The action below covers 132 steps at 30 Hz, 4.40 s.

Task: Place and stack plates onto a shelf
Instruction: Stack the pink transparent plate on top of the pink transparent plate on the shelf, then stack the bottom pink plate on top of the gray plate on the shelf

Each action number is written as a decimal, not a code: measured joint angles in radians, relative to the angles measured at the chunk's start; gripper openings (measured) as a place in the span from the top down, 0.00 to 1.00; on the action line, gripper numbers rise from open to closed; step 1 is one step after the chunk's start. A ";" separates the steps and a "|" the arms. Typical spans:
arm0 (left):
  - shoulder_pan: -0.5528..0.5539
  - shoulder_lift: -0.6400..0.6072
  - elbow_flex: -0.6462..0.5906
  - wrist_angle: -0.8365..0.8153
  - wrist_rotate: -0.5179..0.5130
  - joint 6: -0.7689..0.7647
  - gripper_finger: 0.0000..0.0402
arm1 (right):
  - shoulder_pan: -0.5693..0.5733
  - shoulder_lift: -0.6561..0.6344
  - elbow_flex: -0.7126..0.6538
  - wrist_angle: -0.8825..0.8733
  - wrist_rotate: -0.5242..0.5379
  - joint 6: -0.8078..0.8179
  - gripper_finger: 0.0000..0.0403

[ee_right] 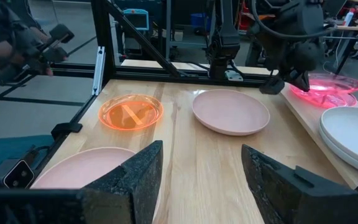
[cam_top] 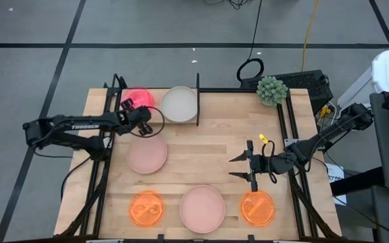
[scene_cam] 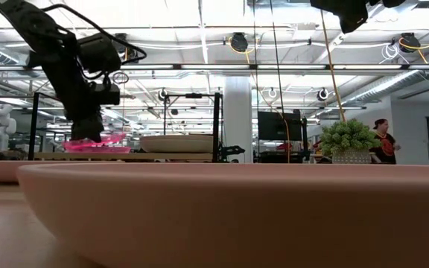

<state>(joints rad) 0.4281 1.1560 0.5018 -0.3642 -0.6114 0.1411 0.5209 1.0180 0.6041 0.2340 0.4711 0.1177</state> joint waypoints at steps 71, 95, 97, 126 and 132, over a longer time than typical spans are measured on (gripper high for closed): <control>-0.300 -0.315 0.001 0.060 0.091 -0.199 0.39 | 0.012 0.451 0.430 -0.337 -0.311 0.016 0.51; -0.326 -0.315 0.001 0.055 0.091 -0.199 0.39 | 0.203 0.747 0.515 -0.395 -0.395 0.184 0.61; -0.326 -0.315 0.001 0.055 0.091 -0.198 0.39 | 0.201 0.774 0.515 -0.388 -0.398 0.180 0.65; -0.326 -0.314 0.001 0.082 0.091 -0.172 0.39 | 0.170 0.814 0.484 -0.361 -0.394 -0.161 0.84; -0.326 -0.314 0.001 0.081 0.091 -0.177 0.39 | 0.153 0.814 0.484 -0.352 -0.407 -0.204 0.83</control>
<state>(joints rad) 0.1020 0.8421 0.5030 -0.2829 -0.5209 -0.0357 0.6735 1.8317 1.0882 -0.1181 0.0645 -0.0864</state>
